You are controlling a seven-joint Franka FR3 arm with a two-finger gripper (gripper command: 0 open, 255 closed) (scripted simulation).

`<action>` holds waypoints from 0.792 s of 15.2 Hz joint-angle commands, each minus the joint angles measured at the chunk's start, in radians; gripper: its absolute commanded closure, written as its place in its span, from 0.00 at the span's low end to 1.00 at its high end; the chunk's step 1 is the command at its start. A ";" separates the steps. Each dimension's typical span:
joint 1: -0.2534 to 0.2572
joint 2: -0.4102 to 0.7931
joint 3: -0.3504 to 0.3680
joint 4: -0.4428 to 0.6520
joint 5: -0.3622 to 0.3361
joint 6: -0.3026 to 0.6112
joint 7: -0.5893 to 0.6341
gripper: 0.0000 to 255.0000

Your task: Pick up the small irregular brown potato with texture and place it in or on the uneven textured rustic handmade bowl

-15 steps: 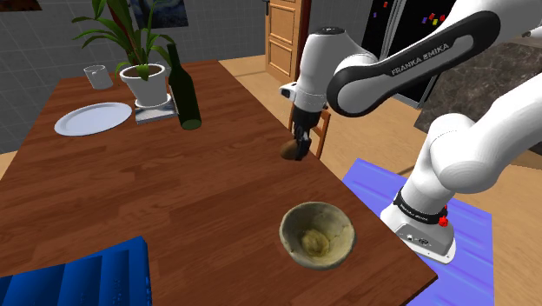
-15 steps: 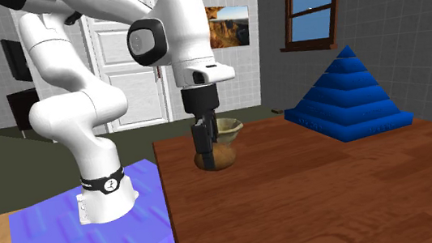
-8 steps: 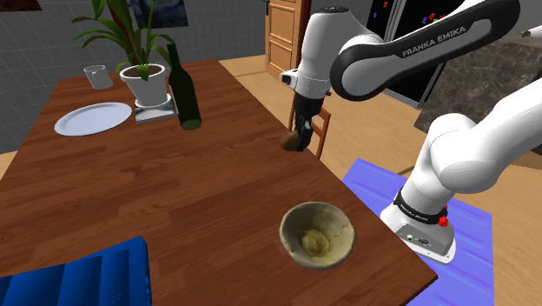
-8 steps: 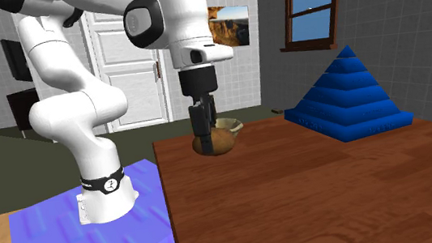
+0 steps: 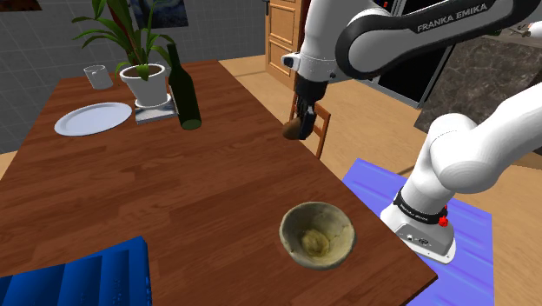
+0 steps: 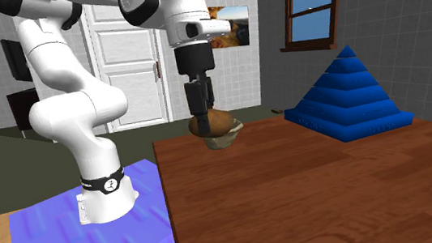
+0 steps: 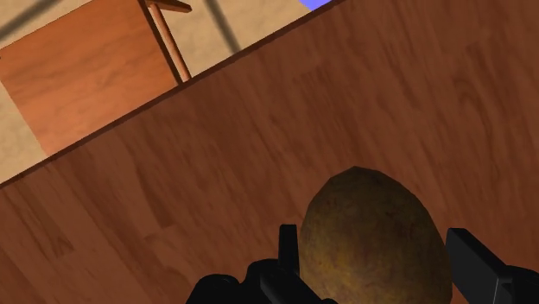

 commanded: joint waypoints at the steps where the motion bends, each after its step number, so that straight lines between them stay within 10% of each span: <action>1: 0.000 -0.004 0.000 0.025 -0.001 -0.030 0.001 1.00; 12: 0.087 -0.130 0.126 0.007 0.081 -0.132 0.157 1.00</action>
